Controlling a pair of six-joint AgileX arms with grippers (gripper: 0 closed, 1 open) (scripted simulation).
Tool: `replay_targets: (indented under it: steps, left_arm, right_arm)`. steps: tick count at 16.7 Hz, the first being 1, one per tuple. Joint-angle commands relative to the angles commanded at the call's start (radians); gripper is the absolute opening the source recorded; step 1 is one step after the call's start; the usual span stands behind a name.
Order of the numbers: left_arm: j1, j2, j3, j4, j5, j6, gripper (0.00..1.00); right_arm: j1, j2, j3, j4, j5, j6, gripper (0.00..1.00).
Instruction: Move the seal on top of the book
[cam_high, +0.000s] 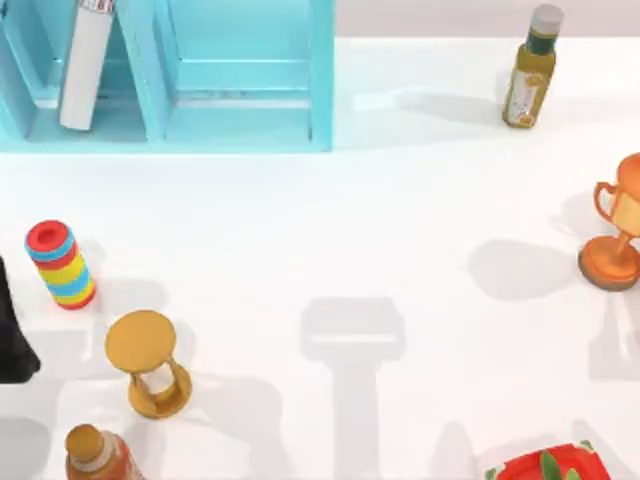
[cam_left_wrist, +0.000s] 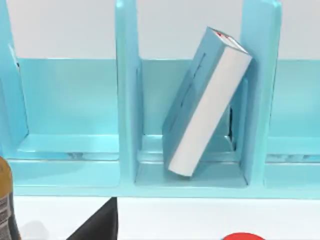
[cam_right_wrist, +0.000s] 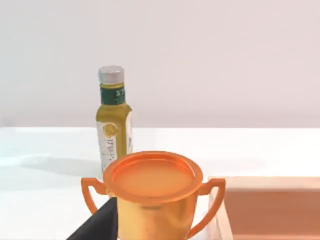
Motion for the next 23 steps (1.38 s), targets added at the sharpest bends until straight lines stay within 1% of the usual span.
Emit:
replay_targets:
  steps: [4, 8, 11, 18, 23]
  left_arm:
    - [-0.001, 0.031, 0.014, 0.024, -0.004, 0.008, 1.0]
    - [-0.01, 0.22, 0.092, 0.163, -0.018, 0.052, 1.0]
    - [-0.023, 0.473, 0.18, 0.319, -0.033, 0.101, 1.0]
    - [-0.062, 1.233, 0.405, 0.732, -0.07, 0.234, 1.0]
    - [-0.086, 1.677, 0.555, 1.001, -0.093, 0.32, 1.0]
  right_arm:
    - [0.0, 0.0, 0.0, 0.0, 0.0, 0.0, 1.0]
    - [0.0, 0.0, 0.0, 0.0, 0.0, 0.0, 1.0]
    - [0.0, 0.0, 0.0, 0.0, 0.0, 0.0, 1.0]
    - [0.0, 0.0, 0.0, 0.0, 0.0, 0.0, 1.0]
    - [0.0, 0.0, 0.0, 0.0, 0.0, 0.0, 1.0]
